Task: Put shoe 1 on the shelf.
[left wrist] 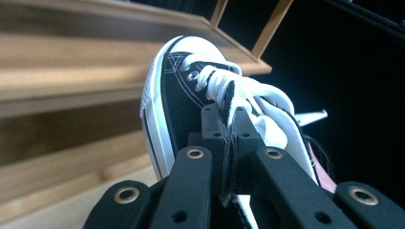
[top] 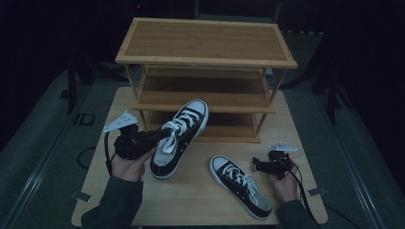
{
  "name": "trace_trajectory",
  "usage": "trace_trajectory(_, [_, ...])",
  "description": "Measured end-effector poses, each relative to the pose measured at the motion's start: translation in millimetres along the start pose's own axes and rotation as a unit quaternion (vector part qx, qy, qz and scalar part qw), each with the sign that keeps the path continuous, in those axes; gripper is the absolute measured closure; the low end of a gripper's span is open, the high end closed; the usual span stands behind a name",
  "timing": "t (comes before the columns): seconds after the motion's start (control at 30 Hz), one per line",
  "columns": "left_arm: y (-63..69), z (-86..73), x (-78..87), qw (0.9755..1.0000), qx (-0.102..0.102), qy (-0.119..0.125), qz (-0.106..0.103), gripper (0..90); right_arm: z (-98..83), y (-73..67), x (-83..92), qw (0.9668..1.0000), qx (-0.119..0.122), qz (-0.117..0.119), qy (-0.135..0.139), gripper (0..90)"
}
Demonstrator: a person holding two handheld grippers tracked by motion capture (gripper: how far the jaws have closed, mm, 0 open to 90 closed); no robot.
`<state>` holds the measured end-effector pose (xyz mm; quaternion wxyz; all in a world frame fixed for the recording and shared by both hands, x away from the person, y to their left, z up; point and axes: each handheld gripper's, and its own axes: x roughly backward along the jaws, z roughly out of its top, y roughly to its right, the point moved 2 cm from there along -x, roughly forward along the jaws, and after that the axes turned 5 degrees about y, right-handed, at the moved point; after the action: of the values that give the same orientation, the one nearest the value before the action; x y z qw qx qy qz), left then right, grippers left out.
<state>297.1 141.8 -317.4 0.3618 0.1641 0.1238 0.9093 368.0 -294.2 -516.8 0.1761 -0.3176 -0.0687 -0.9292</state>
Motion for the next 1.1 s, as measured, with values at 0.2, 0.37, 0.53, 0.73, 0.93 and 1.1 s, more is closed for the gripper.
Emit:
trace_trajectory(0.2, [-1.1,19.5,-16.3,0.9992,-0.006,0.027,0.029,88.5,0.0,0.0,0.1,1.0000,0.000,0.000,0.000,13.9])
trace_trajectory(0.37, [-4.1,27.0,-29.2,0.9982,-0.005,0.040,0.045,88.5,0.0,0.0,0.0,1.0000,0.000,0.000,0.000,13.9])
trace_trajectory(0.53, [-10.0,32.6,-43.9,0.9967,-0.001,0.055,0.060,88.5,0.0,0.0,0.1,1.0000,0.000,0.000,0.000,13.8])
trace_trajectory(0.73, [-19.1,37.1,-64.5,0.9947,0.008,0.067,0.077,88.4,0.0,0.1,0.1,1.0000,0.000,0.000,-0.001,13.9])
trace_trajectory(0.93, [-27.1,38.7,-81.1,0.9930,0.020,0.074,0.090,88.4,0.0,0.1,0.1,1.0000,0.000,0.000,-0.001,13.9])
trace_trajectory(1.1, [-32.3,39.3,-92.3,0.9914,0.025,0.082,0.099,88.4,0.0,0.1,0.1,1.0000,0.000,0.000,-0.001,13.9])
